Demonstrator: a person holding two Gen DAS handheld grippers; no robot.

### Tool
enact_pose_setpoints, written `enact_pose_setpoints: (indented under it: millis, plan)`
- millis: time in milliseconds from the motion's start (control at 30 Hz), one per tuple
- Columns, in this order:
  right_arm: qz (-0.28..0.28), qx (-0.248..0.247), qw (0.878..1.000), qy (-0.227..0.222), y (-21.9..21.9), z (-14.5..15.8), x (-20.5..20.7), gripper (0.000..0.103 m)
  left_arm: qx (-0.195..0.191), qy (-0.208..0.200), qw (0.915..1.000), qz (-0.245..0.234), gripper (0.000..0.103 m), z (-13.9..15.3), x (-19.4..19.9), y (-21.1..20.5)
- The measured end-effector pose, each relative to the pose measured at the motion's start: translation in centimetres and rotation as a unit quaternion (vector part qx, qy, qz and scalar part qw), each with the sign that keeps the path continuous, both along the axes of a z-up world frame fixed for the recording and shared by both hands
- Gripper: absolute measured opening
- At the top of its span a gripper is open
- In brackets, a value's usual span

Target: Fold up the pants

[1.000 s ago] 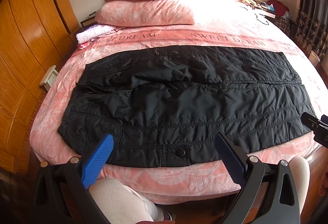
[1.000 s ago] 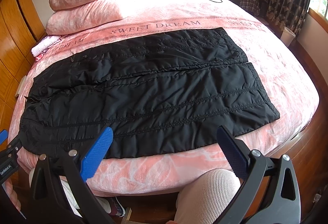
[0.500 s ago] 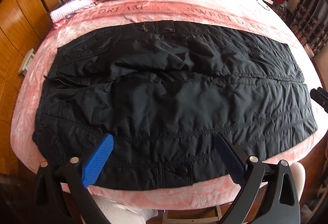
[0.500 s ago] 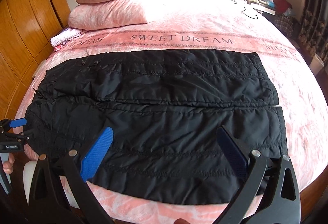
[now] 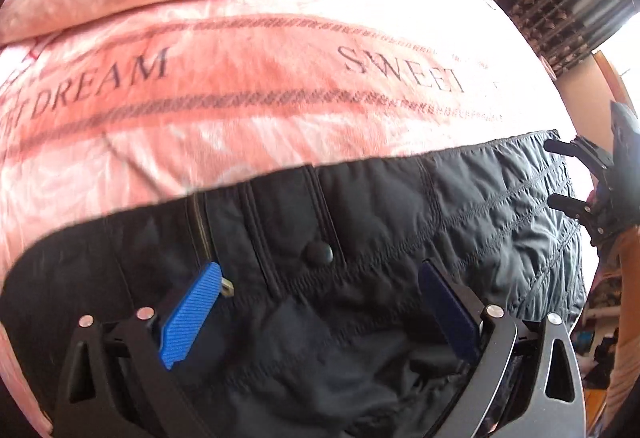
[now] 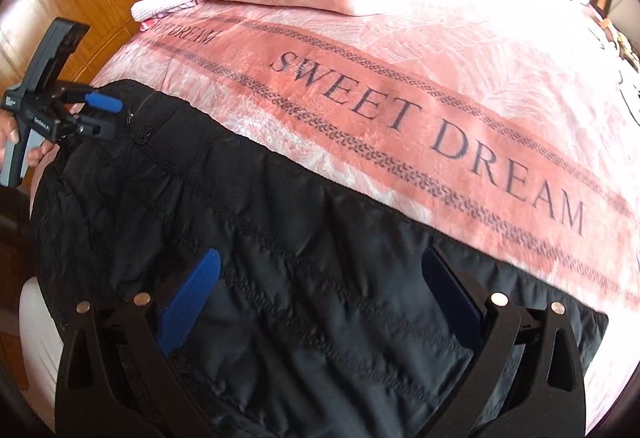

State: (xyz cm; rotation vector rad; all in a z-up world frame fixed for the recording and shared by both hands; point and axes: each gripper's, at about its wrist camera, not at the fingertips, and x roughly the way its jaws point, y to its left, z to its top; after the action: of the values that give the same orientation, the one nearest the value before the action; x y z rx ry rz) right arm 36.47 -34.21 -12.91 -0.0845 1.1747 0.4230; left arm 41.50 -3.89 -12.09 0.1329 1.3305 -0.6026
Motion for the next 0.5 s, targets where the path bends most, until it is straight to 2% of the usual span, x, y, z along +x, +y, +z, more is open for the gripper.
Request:
enact_pose_setpoints:
  millis: [100, 233, 300, 400, 467, 500]
  plan:
    - [0.039, -0.028, 0.999, 0.026, 0.9, -1.9, 2.3, 0.101, 0.021, -0.032, 0.9984, -0.042, 0.099, -0.9, 1.5, -0.5]
    - [0.072, -0.05, 0.995, 0.039, 1.9, -4.0, 3.3, 0.101, 0.011, -0.019, 0.9958, -0.089, 0.099, -2.8, 1.9, -1.0]
    - [0.084, -0.078, 0.993, 0.036, 2.4, -5.0, 3.4, 0.101, 0.014, -0.031, 0.9942, -0.102, 0.099, -3.4, 1.9, -1.5]
    - [0.087, -0.08, 0.992, 0.034, 2.2, -5.9, 3.1, 0.1, 0.011, -0.038, 0.9934, -0.108, 0.099, -3.8, 1.7, -1.9]
    - [0.086, -0.073, 0.993, 0.031, 2.0, -5.9, 2.8, 0.091, -0.003, -0.037, 0.9936, -0.107, 0.099, -3.5, 1.6, -2.1]
    - [0.086, -0.072, 0.993, 0.024, 1.9, -5.8, 2.7, 0.077, -0.012, -0.035, 0.9937, -0.105, 0.099, -3.3, 1.6, -2.2]
